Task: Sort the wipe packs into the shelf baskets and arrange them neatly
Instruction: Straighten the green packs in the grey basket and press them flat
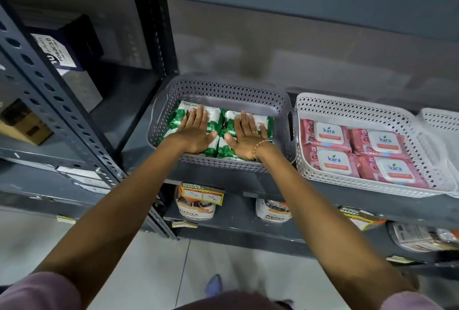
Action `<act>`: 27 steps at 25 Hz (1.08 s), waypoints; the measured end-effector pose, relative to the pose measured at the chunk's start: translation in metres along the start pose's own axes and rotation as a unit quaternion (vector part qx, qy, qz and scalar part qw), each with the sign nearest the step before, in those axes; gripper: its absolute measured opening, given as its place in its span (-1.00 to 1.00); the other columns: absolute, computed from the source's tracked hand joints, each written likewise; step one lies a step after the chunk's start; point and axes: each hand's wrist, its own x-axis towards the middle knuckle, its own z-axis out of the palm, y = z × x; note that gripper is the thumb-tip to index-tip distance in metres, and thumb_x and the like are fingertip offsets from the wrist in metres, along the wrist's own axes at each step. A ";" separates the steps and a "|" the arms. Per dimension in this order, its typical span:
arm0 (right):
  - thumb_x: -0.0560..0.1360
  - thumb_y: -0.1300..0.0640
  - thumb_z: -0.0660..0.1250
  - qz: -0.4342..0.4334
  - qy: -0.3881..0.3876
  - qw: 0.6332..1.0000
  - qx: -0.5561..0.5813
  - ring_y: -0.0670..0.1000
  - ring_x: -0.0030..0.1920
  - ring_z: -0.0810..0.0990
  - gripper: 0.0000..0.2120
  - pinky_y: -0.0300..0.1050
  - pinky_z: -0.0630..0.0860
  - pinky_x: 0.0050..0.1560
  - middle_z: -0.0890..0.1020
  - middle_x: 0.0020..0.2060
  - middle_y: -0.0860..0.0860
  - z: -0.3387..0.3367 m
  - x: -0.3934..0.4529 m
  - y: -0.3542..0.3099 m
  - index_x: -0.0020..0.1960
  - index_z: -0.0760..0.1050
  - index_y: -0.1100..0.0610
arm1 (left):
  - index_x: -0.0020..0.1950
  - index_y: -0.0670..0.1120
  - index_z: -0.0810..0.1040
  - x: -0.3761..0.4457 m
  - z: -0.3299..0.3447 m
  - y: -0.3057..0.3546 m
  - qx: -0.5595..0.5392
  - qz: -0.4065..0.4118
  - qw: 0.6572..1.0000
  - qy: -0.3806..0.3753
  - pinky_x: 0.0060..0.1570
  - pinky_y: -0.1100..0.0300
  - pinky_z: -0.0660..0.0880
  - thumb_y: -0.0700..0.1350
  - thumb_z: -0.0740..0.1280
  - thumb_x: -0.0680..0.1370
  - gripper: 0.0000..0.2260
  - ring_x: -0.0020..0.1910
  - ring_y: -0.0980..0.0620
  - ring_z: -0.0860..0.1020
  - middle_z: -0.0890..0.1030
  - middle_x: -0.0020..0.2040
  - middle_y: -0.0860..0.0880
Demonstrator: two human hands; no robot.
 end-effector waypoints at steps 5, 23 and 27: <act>0.56 -0.27 -0.16 -0.046 -0.047 0.984 0.165 0.09 0.56 -0.23 -0.30 0.19 -0.18 0.53 -0.21 0.56 0.08 -0.030 -0.017 0.004 0.57 -0.16 0.09 | 0.52 -0.18 -0.33 -0.002 -0.022 0.004 0.019 -0.033 0.999 -0.015 0.51 -0.04 -0.23 0.14 -0.05 0.63 -0.34 0.50 -0.12 -0.35 -0.38 0.51 -0.16; 0.58 -0.22 -0.24 0.102 0.078 0.991 0.047 0.07 0.52 -0.39 -0.30 0.12 -0.31 0.50 -0.41 0.50 0.06 -0.002 -0.126 0.311 0.51 -0.40 0.16 | 0.49 -0.20 -0.38 0.042 0.038 0.318 0.026 0.097 0.995 0.020 0.46 0.00 -0.31 0.13 -0.15 0.63 -0.37 0.48 -0.09 -0.39 -0.42 0.49 -0.17; 0.58 -0.22 -0.21 0.107 0.027 0.992 0.063 0.08 0.51 -0.41 -0.28 0.13 -0.32 0.49 -0.44 0.49 0.07 -0.012 -0.129 0.308 0.51 -0.41 0.18 | 0.49 -0.16 -0.39 0.033 0.031 0.326 0.019 0.090 0.996 -0.015 0.46 0.01 -0.30 0.13 -0.14 0.63 -0.38 0.48 -0.04 -0.39 -0.43 0.49 -0.11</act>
